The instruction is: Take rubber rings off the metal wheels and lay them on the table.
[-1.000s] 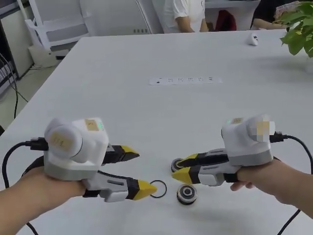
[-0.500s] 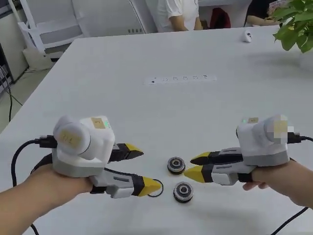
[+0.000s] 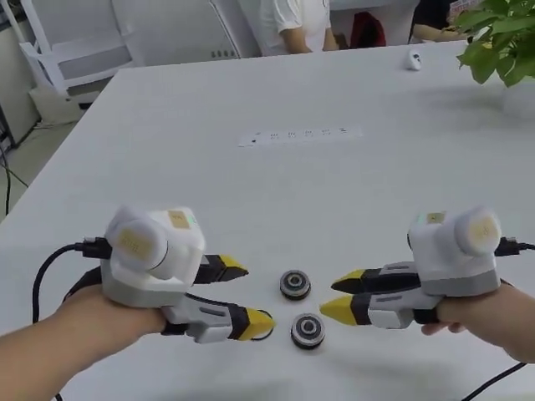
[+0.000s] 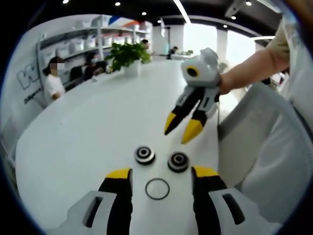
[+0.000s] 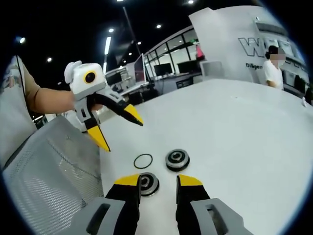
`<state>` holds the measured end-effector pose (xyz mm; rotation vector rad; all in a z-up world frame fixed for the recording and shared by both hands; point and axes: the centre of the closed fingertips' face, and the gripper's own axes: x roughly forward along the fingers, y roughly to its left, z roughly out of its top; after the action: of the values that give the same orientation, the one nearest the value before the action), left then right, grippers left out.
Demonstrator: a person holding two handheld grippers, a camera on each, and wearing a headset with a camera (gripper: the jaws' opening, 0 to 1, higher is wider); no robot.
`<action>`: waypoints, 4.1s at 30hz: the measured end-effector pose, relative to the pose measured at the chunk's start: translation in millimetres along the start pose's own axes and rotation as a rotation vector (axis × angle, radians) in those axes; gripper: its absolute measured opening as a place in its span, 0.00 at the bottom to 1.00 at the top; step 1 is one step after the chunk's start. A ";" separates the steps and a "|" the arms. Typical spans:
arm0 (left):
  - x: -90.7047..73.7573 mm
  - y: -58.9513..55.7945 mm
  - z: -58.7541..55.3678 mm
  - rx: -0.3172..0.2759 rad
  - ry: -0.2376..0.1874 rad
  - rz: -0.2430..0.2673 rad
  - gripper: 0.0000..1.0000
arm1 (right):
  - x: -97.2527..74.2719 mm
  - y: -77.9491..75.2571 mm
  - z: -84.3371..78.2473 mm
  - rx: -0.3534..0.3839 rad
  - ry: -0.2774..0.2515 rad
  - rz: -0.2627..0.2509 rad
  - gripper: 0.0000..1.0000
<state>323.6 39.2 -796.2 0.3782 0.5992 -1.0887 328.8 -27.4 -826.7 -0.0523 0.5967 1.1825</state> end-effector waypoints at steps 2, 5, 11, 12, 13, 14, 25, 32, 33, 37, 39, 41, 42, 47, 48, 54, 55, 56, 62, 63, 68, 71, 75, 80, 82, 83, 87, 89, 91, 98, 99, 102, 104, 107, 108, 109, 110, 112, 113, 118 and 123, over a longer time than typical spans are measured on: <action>2.6 -0.5 0.4 0.004 0.002 -0.007 0.48 | 0.8 1.1 -3.5 -0.005 0.008 0.006 0.25; 6.9 -2.1 -0.4 0.008 0.010 -0.018 0.47 | 1.6 2.5 -7.1 -0.006 0.014 0.013 0.26; 15.9 -8.5 -3.0 0.011 0.024 -0.044 0.46 | 2.8 4.6 -13.4 -0.023 0.027 0.023 0.26; 16.5 -8.9 -3.4 0.011 0.025 -0.046 0.45 | 3.0 4.8 -14.4 -0.024 0.028 0.025 0.26; 18.3 -10.0 -4.2 0.011 0.028 -0.052 0.45 | 3.5 5.0 -16.2 -0.027 0.032 0.027 0.26; 20.0 -11.0 -4.5 0.013 0.031 -0.055 0.44 | 3.9 5.1 -17.7 -0.028 0.035 0.027 0.26; 36.3 -20.8 -8.4 0.012 0.050 -0.092 0.41 | 8.5 10.7 -29.7 -0.063 0.062 0.044 0.25; 44.3 -27.9 -9.6 0.012 0.061 -0.114 0.37 | 11.5 13.1 -34.4 -0.084 0.075 0.053 0.24; 46.1 -28.9 -9.7 0.012 0.062 -0.118 0.37 | 11.7 13.6 -34.9 -0.087 0.078 0.053 0.24; 51.8 -33.1 -10.1 0.006 0.068 -0.131 0.33 | 12.8 14.0 -36.8 -0.084 0.079 0.056 0.24; 54.7 -34.4 -10.8 0.005 0.071 -0.136 0.32 | 13.0 14.6 -37.4 -0.085 0.080 0.057 0.24; 57.7 -35.9 -11.8 0.006 0.077 -0.142 0.31 | 13.3 15.2 -38.7 -0.090 0.084 0.058 0.24; 59.3 -36.1 -12.4 0.007 0.080 -0.142 0.30 | 13.4 15.3 -39.2 -0.092 0.086 0.059 0.24; 63.5 -36.6 -11.8 0.005 0.083 -0.146 0.27 | 14.2 16.0 -39.8 -0.094 0.085 0.062 0.24; 64.0 -36.9 -11.7 0.005 0.082 -0.148 0.26 | 14.2 15.9 -39.7 -0.095 0.085 0.062 0.24; 68.6 -38.4 -12.3 0.019 0.086 -0.146 0.22 | 14.3 15.3 -39.3 -0.095 0.080 0.060 0.24; 68.6 -38.2 -12.2 0.020 0.086 -0.145 0.21 | 14.4 15.3 -39.2 -0.094 0.079 0.060 0.24; 69.1 -37.9 -12.1 0.020 0.086 -0.142 0.20 | 14.4 15.1 -39.1 -0.093 0.078 0.060 0.24; 70.7 -36.8 -12.8 0.097 0.082 -0.116 0.17 | 14.4 14.8 -39.1 -0.096 0.077 0.059 0.24; 70.8 -36.5 -13.0 0.122 0.084 -0.109 0.16 | 14.5 14.7 -39.2 -0.097 0.077 0.059 0.23; 71.1 -37.6 -13.7 0.123 0.079 -0.107 0.15 | 16.0 14.7 -38.5 -0.099 0.075 0.060 0.24; 71.4 -37.0 -13.8 0.128 0.073 -0.098 0.15 | 17.7 15.8 -38.0 -0.105 0.075 0.063 0.24; 72.1 -36.2 -15.1 0.134 0.071 -0.087 0.14 | 20.2 16.5 -36.1 -0.128 0.070 0.059 0.23; 72.1 -35.5 -15.1 0.127 0.065 -0.078 0.14 | 23.0 17.3 -33.8 -0.151 0.066 0.059 0.23; 72.1 -35.5 -14.9 0.123 0.062 -0.073 0.14 | 25.0 18.3 -33.5 -0.157 0.067 0.062 0.23; 72.2 -35.5 -14.9 0.122 0.061 -0.072 0.14 | 25.8 18.6 -33.5 -0.162 0.068 0.062 0.23; 72.0 -35.5 -14.7 0.115 0.057 -0.063 0.14 | 29.3 20.9 -34.1 -0.203 0.079 0.061 0.23; 71.9 -35.5 -14.6 0.114 0.055 -0.061 0.14 | 28.6 20.7 -33.9 -0.211 0.078 0.060 0.23; 71.7 -35.5 -14.4 0.112 0.051 -0.059 0.14 | 27.9 20.6 -34.0 -0.212 0.074 0.057 0.23; 71.0 -36.0 -13.4 0.104 0.038 -0.051 0.14 | 24.8 20.2 -34.9 -0.215 0.068 0.048 0.21; 70.9 -36.0 -13.3 0.103 0.038 -0.050 0.14 | 24.3 20.1 -35.0 -0.214 0.066 0.047 0.21; 70.8 -35.9 -13.2 0.104 0.037 -0.049 0.14 | 23.4 20.1 -35.1 -0.216 0.066 0.045 0.20; 70.6 -36.1 -13.2 0.104 0.037 -0.048 0.14 | 22.9 20.0 -35.4 -0.214 0.065 0.043 0.19; 70.7 -36.1 -13.1 0.103 0.035 -0.047 0.14 | 22.1 20.0 -35.7 -0.207 0.063 0.042 0.19; 70.7 -36.1 -13.1 0.102 0.035 -0.047 0.14 | 21.5 20.0 -35.8 -0.199 0.062 0.042 0.19; 70.8 -36.1 -13.1 0.102 0.035 -0.047 0.14 | 21.1 20.1 -35.9 -0.196 0.061 0.042 0.18; 70.7 -36.2 -13.1 0.101 0.034 -0.046 0.14 | 20.6 20.1 -36.1 -0.194 0.060 0.041 0.18; 70.5 -36.1 -13.1 0.099 0.032 -0.046 0.14 | 20.1 19.9 -36.1 -0.187 0.058 0.041 0.17; 70.4 -36.1 -13.2 0.099 0.032 -0.046 0.14 | 19.8 20.0 -36.2 -0.183 0.058 0.041 0.17; 70.3 -36.2 -13.2 0.095 0.028 -0.045 0.14 | 19.3 19.8 -36.5 -0.170 0.053 0.040 0.17; 70.3 -36.1 -13.3 0.096 0.028 -0.045 0.14 | 20.2 18.9 -36.0 -0.160 0.051 0.037 0.19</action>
<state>310.6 -18.4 -850.3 0.4661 0.5837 -1.1594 302.4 -15.1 -861.4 -0.2088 0.5488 1.2663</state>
